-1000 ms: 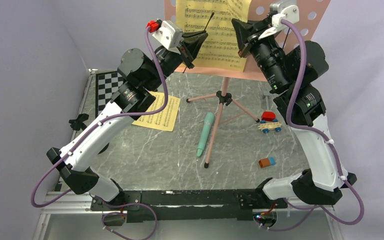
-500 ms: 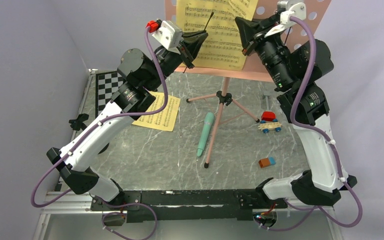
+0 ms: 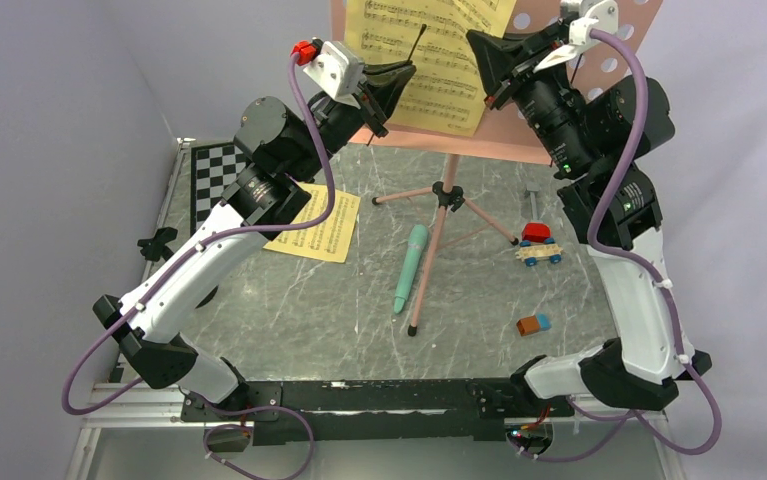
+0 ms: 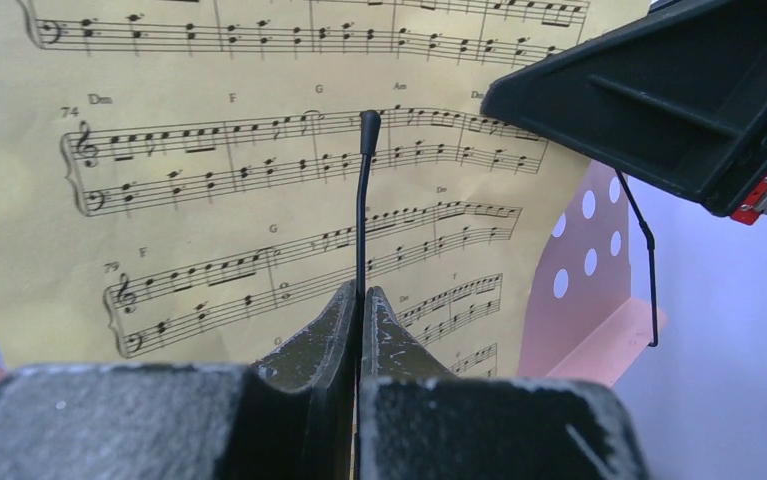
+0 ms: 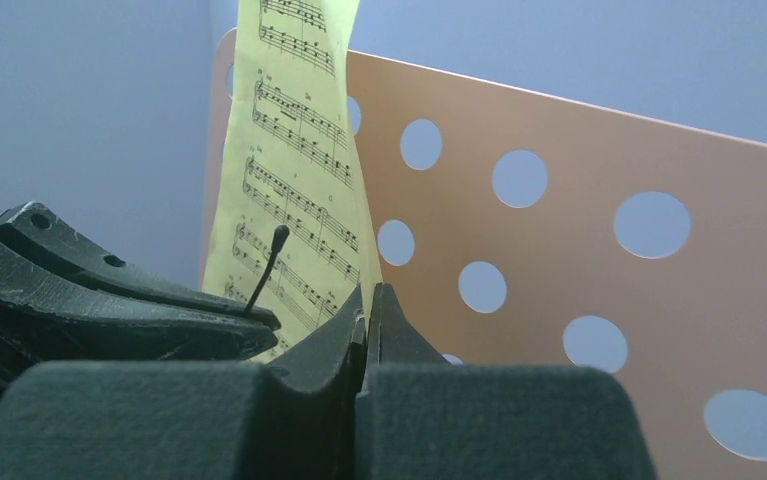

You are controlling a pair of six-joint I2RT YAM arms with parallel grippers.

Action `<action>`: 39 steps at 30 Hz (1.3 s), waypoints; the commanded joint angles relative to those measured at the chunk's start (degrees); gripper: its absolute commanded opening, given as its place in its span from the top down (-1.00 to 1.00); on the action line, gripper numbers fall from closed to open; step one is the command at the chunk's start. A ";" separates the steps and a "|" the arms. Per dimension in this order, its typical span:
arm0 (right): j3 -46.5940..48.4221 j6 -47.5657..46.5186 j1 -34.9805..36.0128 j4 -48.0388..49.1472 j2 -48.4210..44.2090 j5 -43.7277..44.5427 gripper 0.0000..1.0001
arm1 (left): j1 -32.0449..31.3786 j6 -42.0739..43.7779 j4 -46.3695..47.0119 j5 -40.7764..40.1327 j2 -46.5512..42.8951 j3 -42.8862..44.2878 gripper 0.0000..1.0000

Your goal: Set up the instrument practice props

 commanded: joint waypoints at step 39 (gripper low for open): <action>-24.74 2.94 -1.23 2.50 -22.42 5.84 -0.47 | 1.57 1.93 -3.85 -28.08 -26.48 -22.46 -0.06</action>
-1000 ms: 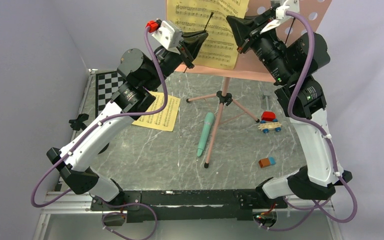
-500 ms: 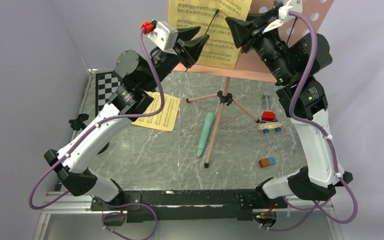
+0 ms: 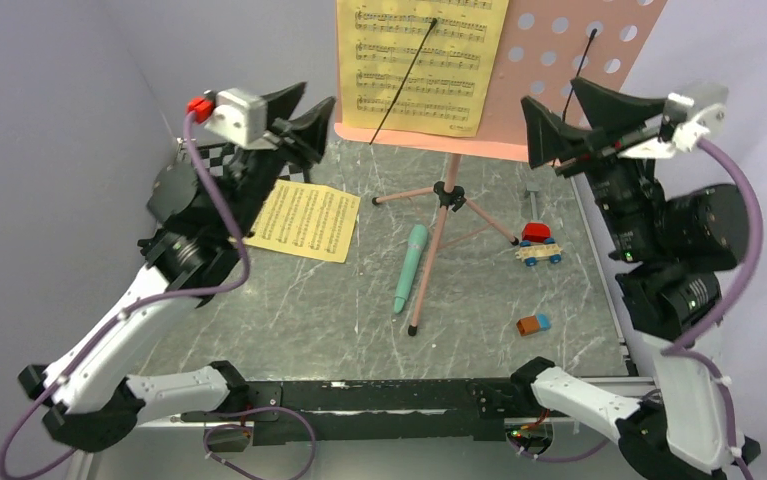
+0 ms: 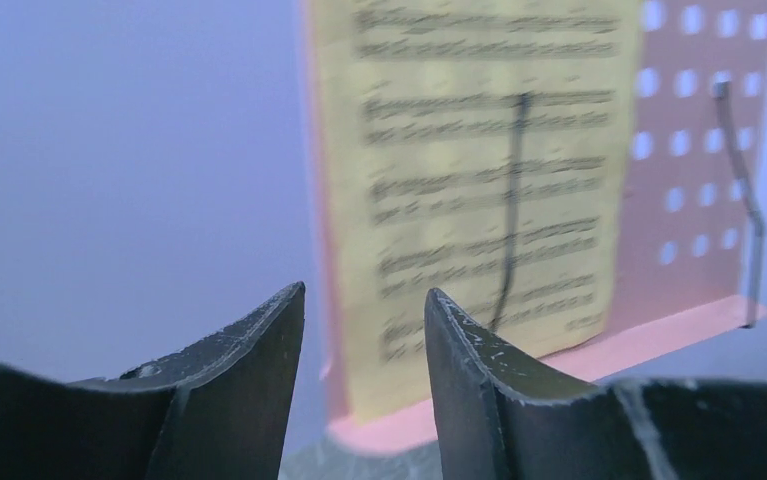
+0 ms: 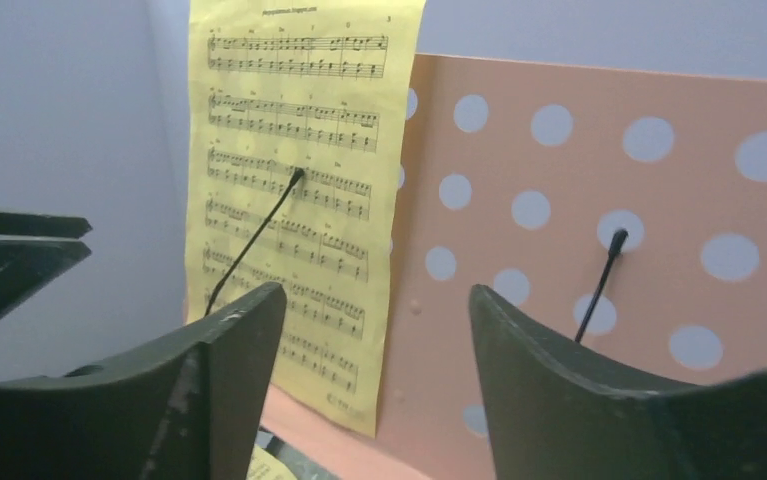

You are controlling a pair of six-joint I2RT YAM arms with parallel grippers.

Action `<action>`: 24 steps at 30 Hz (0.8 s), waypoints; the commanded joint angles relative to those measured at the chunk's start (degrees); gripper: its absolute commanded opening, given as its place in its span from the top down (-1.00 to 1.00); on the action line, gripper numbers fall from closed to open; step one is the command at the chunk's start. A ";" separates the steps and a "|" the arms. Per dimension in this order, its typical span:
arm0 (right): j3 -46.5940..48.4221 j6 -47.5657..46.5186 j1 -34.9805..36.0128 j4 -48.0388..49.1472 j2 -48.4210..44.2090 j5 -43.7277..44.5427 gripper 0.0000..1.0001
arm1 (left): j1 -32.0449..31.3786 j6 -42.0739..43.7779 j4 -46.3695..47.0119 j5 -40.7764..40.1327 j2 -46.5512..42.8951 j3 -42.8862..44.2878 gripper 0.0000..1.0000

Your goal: Set up the instrument practice props

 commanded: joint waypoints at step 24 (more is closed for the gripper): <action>-57.69 23.31 19.12 13.62 -8.81 3.95 -0.56 | 13.55 -27.66 -27.01 -19.19 -17.52 -29.95 -0.34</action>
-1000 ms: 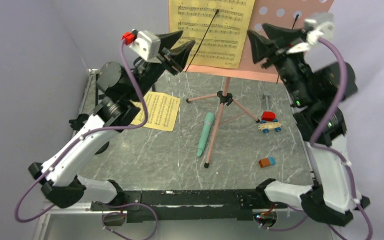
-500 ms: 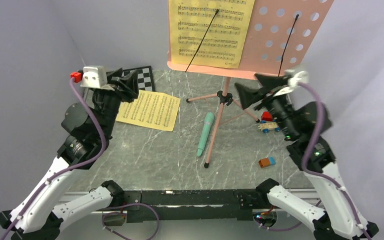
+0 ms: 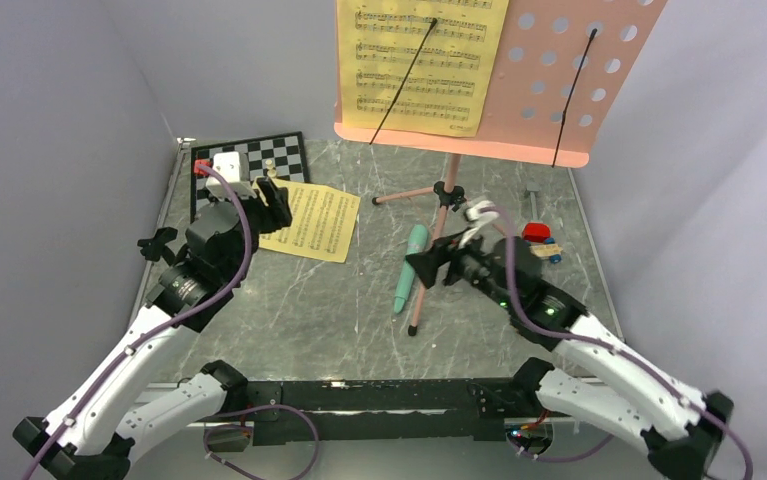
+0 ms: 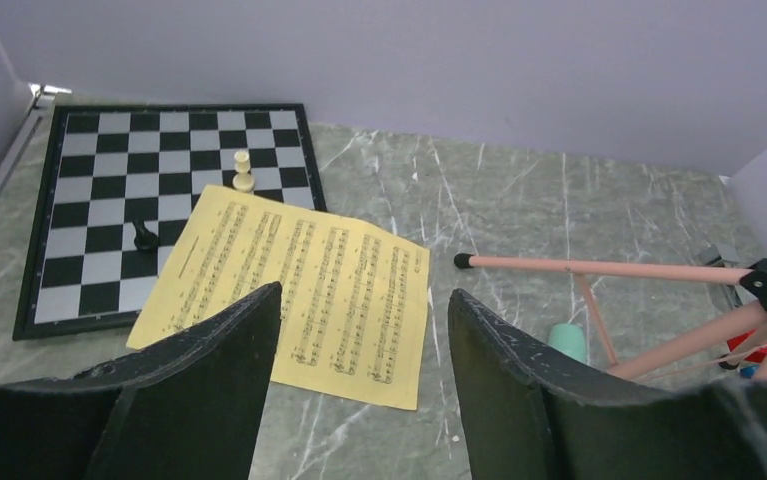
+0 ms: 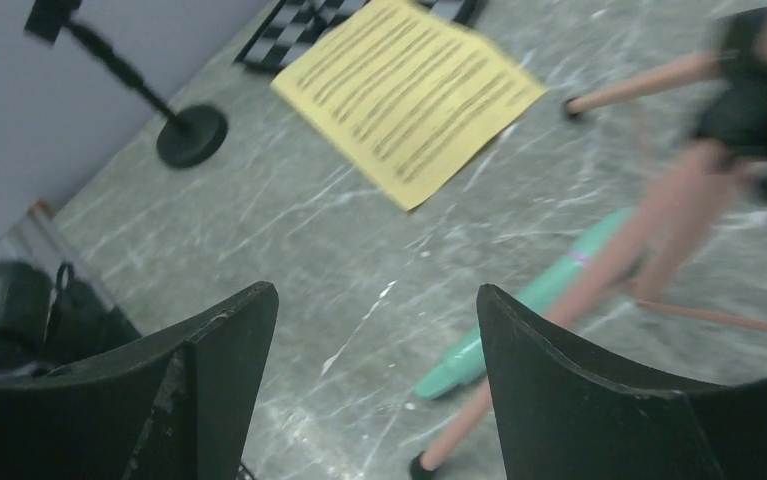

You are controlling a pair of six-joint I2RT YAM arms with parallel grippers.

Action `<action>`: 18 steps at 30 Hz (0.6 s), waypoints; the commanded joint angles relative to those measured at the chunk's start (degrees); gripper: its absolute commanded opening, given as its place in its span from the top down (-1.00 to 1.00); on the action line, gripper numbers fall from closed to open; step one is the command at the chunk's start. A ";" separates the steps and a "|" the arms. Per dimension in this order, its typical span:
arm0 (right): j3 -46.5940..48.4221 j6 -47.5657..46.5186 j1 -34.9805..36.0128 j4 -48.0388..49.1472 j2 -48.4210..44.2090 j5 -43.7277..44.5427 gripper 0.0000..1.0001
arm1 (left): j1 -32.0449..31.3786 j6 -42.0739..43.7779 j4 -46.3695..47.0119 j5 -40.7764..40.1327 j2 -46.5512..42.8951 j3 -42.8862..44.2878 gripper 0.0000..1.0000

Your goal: Set up the instrument practice props

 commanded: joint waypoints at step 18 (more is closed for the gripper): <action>45.96 -8.72 4.76 4.63 67.98 -20.00 -0.61 | 8.92 -8.59 -9.31 2.80 -3.94 -6.01 -0.56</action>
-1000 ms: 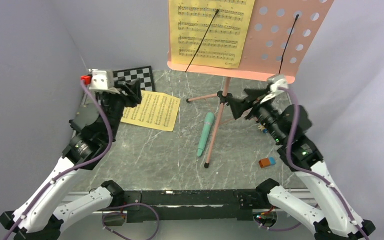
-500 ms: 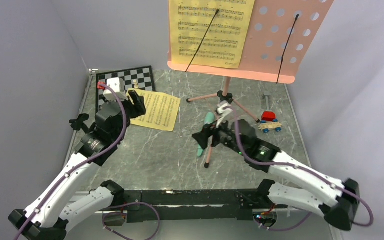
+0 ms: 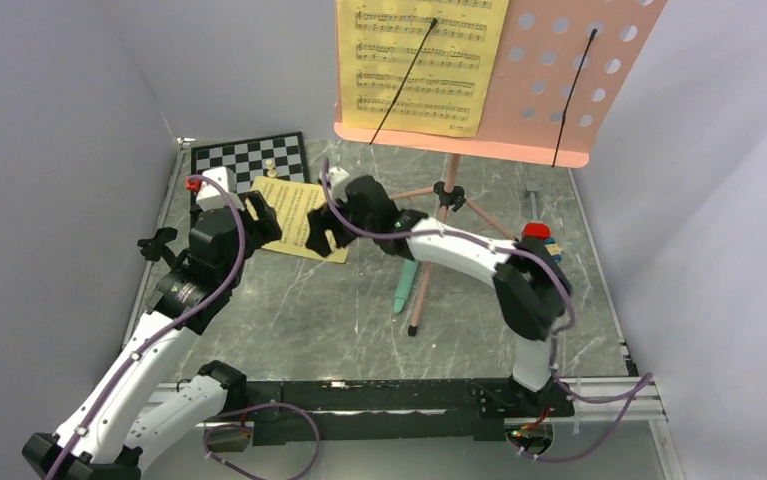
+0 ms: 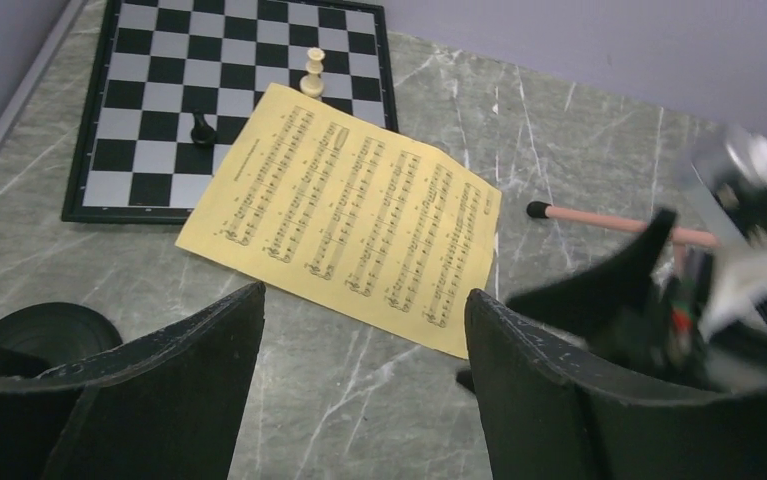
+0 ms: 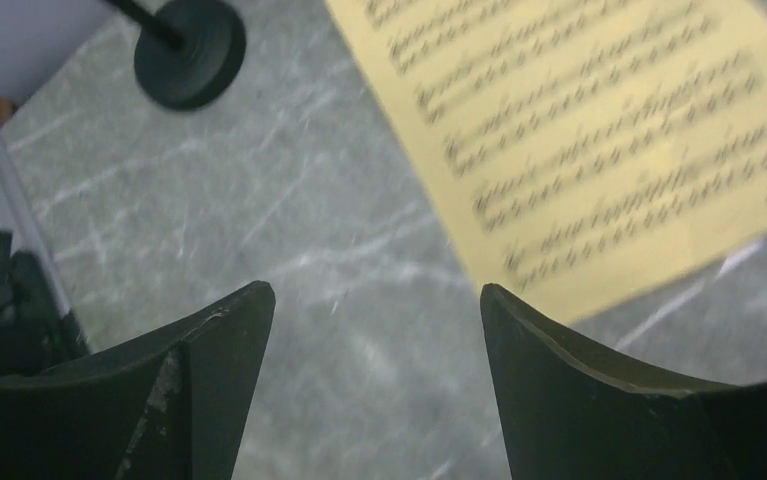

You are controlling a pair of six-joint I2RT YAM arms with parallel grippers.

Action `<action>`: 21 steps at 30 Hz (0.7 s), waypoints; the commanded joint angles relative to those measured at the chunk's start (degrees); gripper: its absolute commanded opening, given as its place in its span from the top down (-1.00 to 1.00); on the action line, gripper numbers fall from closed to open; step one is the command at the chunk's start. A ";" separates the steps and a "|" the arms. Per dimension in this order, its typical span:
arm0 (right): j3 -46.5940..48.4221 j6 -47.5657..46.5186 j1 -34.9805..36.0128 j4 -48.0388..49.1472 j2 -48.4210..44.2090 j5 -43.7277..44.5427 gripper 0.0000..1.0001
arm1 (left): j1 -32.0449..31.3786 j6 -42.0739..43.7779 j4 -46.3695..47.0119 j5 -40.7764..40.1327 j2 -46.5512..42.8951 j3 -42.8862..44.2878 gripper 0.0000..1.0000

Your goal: Set up the instrument practice props

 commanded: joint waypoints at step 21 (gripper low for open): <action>53.08 -14.00 -13.68 -12.62 42.76 -12.96 -0.88 | 4.87 -0.74 0.97 7.82 -0.60 -3.73 -0.58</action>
